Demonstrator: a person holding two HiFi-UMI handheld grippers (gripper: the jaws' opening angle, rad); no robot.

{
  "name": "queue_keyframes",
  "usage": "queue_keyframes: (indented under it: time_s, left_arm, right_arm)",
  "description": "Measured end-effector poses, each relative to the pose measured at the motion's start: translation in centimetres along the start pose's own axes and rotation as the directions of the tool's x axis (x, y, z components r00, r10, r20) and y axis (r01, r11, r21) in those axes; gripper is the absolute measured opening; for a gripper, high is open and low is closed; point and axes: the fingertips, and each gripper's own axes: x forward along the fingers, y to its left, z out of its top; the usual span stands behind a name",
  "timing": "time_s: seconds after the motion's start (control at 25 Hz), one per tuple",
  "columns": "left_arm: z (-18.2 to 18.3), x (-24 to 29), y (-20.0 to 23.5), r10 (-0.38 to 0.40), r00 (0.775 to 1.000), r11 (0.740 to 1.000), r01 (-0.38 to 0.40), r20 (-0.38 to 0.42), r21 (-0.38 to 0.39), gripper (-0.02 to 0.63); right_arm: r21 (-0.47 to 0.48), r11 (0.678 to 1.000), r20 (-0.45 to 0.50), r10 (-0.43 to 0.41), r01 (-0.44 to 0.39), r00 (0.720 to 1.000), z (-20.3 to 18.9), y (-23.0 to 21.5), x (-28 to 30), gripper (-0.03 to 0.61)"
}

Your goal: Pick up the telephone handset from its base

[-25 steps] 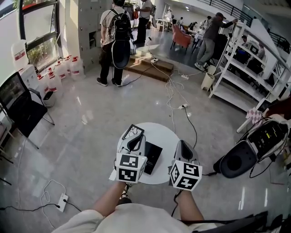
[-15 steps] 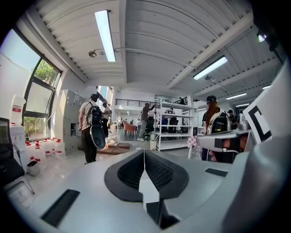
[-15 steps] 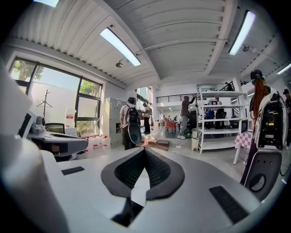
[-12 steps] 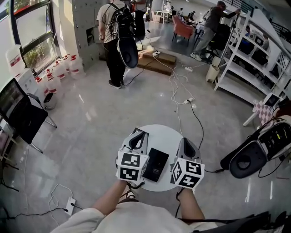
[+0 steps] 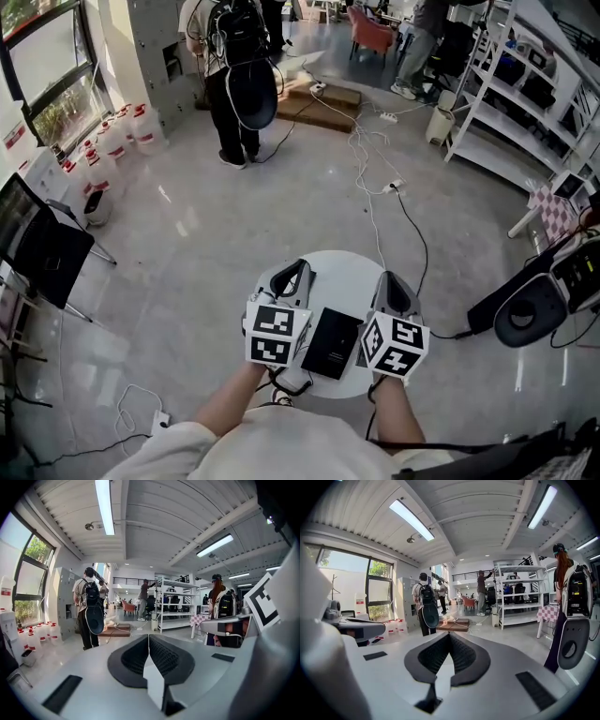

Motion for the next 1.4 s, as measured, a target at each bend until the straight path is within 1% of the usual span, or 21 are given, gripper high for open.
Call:
queue_keyframes:
  time_s: [0.28,0.48,0.68,0.88,1.0,1.2,1.4]
  left_arm:
    - [-0.1,1.4,1.3,-0.038,0.999,0.999,0.038,-0.011,-0.016,0.02]
    - [-1.2,1.7,1.2,-0.057,0.998,0.998,0.056,-0.031,-0.037,0.02]
    - [-2.4,1.5,0.9,-0.031,0.998,0.997,0.027,-0.051,-0.078,0.02]
    - [-3.8,1.2,1.2,-0.004,0.996,0.994,-0.006,-0.089,-0.112,0.02]
    - [-4.1,1.1,0.7,-0.002,0.994,0.994,-0.009,-0.107,-0.108,0.02]
    - [-4.0,1.7,-0.3,0.004,0.994,0.994,-0.016,-0.107,-0.11,0.02]
    - [-4.8,1.9,-1.4,0.019,0.992,0.993,-0.033,-0.122,-0.115,0.02]
  right_arm:
    - [-0.014,0.999,-0.013,-0.039,0.039,0.999,0.6,0.6,1.3,0.025]
    - [-0.03,0.997,-0.036,-0.067,0.066,0.997,0.0,0.0,0.6,0.025]
    - [-0.038,0.996,-0.078,-0.079,0.076,0.994,-1.4,-1.7,-0.2,0.025]
    - [-0.041,0.998,-0.104,-0.059,0.055,0.993,-1.9,-1.8,-0.2,0.025]
    - [-0.039,0.998,-0.115,-0.051,0.047,0.992,-2.2,-2.3,-0.2,0.025]
    - [-0.03,0.998,-0.115,-0.049,0.046,0.992,-2.4,-3.8,-0.5,0.025]
    - [-0.014,0.999,-0.125,-0.051,0.049,0.991,-3.3,-5.7,-0.9,0.025]
